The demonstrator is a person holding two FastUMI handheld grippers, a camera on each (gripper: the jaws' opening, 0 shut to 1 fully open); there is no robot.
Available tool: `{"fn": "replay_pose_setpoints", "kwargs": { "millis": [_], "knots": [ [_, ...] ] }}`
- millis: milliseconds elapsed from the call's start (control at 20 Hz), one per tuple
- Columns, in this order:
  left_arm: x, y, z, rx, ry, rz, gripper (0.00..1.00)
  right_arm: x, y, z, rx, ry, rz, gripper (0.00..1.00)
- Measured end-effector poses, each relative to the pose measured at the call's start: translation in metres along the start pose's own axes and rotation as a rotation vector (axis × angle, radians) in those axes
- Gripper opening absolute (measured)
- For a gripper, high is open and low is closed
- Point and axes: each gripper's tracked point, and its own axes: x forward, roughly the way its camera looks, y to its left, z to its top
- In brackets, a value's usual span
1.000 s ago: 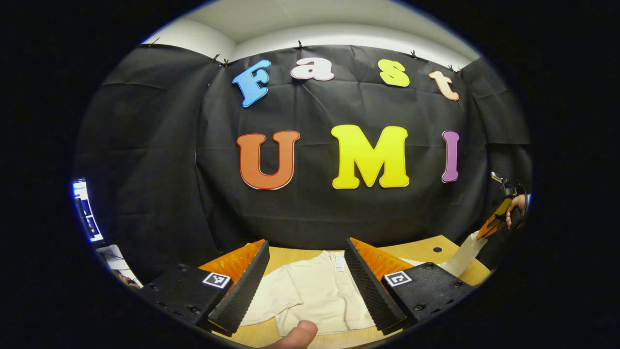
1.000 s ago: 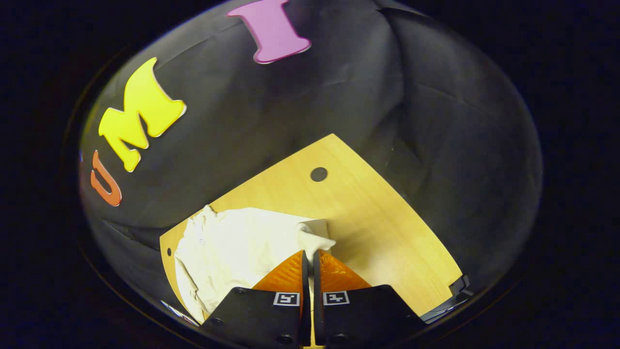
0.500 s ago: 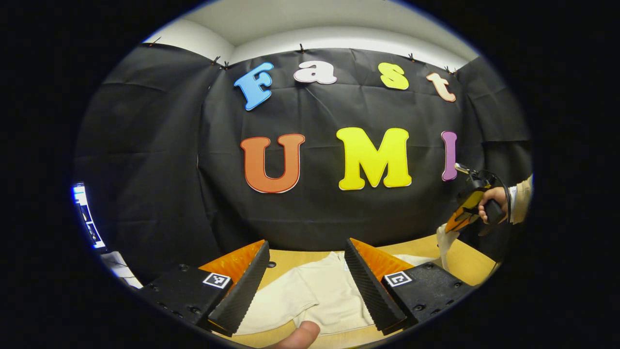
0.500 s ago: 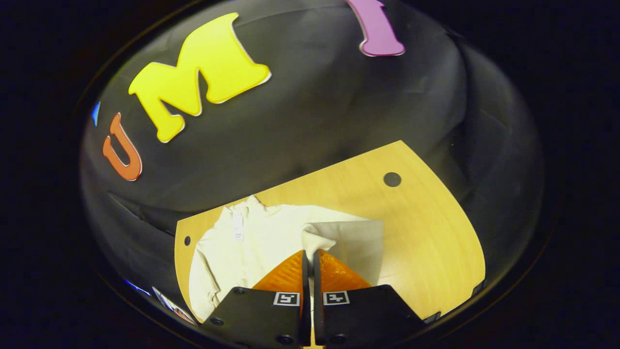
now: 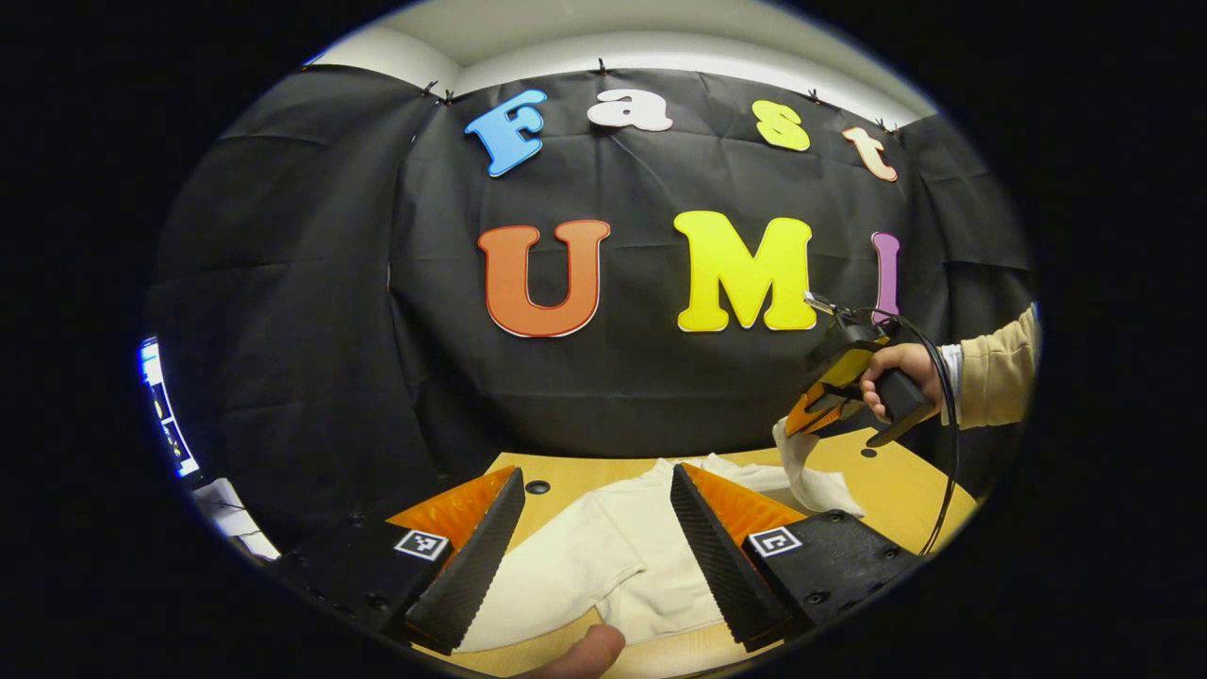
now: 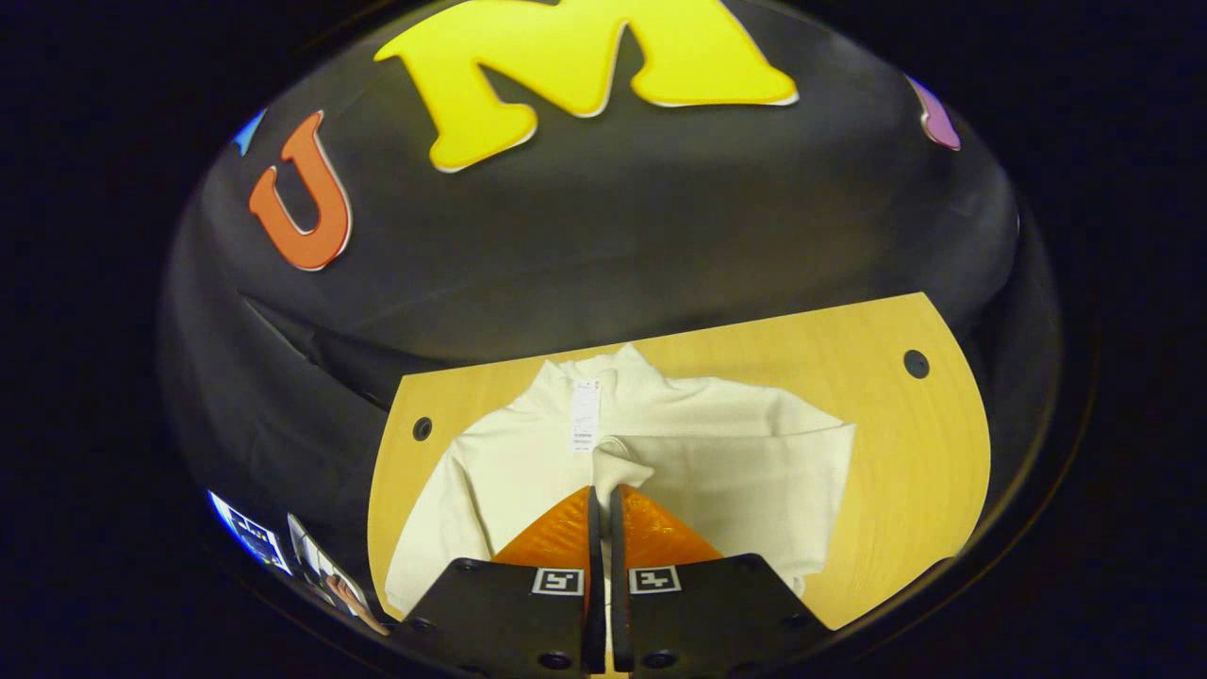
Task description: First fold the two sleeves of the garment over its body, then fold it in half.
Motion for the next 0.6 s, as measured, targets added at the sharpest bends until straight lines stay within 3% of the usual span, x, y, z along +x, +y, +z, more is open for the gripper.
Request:
{"fn": "replay_pose_setpoints", "kwargs": {
  "millis": [350, 600],
  "knots": [
    [0.007, 0.043, -0.050, -0.022, 0.099, 0.060, 1.00, 0.069, 0.111, -0.030, -0.064, 0.082, 0.083, 0.03],
    [-0.005, 0.055, -0.079, -0.073, 0.153, 0.100, 0.99, 0.124, 0.157, -0.065, -0.102, 0.157, 0.086, 0.02]
  ]
}}
